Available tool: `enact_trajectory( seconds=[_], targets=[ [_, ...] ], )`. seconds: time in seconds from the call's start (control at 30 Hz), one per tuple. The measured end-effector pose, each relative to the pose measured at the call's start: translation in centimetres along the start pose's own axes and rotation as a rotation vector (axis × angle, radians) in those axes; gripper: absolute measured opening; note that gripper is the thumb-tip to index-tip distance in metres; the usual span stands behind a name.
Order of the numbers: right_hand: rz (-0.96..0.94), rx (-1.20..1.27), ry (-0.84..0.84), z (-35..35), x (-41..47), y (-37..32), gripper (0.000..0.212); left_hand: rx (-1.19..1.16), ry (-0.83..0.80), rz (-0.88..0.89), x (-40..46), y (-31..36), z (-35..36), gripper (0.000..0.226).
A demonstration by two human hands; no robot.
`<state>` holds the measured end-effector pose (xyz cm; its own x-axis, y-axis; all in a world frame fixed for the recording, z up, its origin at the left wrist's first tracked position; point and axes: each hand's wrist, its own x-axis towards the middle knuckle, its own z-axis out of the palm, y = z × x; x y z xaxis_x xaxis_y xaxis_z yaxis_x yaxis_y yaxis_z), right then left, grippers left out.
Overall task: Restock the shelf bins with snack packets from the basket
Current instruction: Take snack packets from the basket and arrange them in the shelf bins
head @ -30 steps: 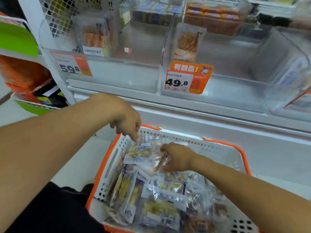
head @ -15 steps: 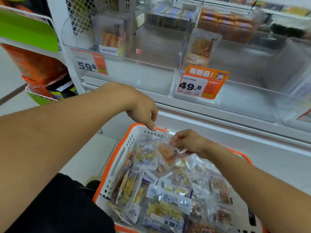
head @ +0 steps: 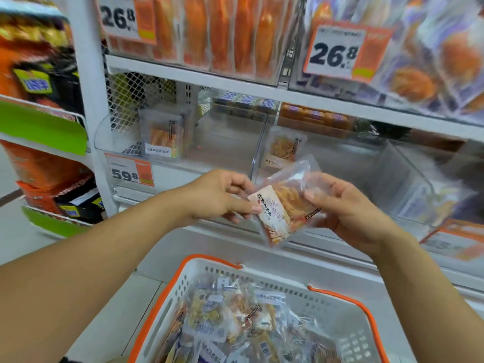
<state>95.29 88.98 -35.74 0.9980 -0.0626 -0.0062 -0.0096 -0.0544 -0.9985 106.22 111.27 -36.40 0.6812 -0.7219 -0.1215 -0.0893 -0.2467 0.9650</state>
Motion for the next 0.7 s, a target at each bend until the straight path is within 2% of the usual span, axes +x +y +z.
enact_trajectory(
  seconds=[0.03,0.1,0.2,0.43,0.5,0.57,0.63,0.7],
  targets=[
    [0.021,-0.066,-0.036,-0.1,-0.3,0.0,0.040,-0.022,0.040,0.022,0.1,0.1,0.2,0.022],
    [0.049,-0.126,-0.040,0.1,-0.5,0.1,0.036,-0.055,0.103,0.070,0.4,0.1,0.6,0.019],
    [0.050,-0.024,0.048,0.7,-0.3,0.5,0.035,-0.100,0.153,0.119,0.6,0.5,1.0,0.009],
    [0.035,0.035,0.048,1.6,0.7,0.8,0.042,-0.124,0.185,0.111,0.1,0.4,0.2,0.014],
    [-0.006,0.021,0.098,1.5,1.1,0.4,0.041,-0.152,0.225,0.107,-0.1,0.4,-0.1,0.017],
    [-0.119,-0.063,0.257,0.2,1.6,-0.5,0.031,-0.144,0.299,0.094,-0.2,0.3,-0.5,0.020],
    [-0.236,-0.295,0.410,-1.9,2.8,-1.8,0.014,-0.136,0.360,0.085,-0.2,0.2,-1.0,0.020],
    [-0.249,-0.528,0.400,-3.6,4.9,-2.9,0.005,-0.133,0.375,0.086,-0.1,0.3,-1.4,0.016]
  ],
)
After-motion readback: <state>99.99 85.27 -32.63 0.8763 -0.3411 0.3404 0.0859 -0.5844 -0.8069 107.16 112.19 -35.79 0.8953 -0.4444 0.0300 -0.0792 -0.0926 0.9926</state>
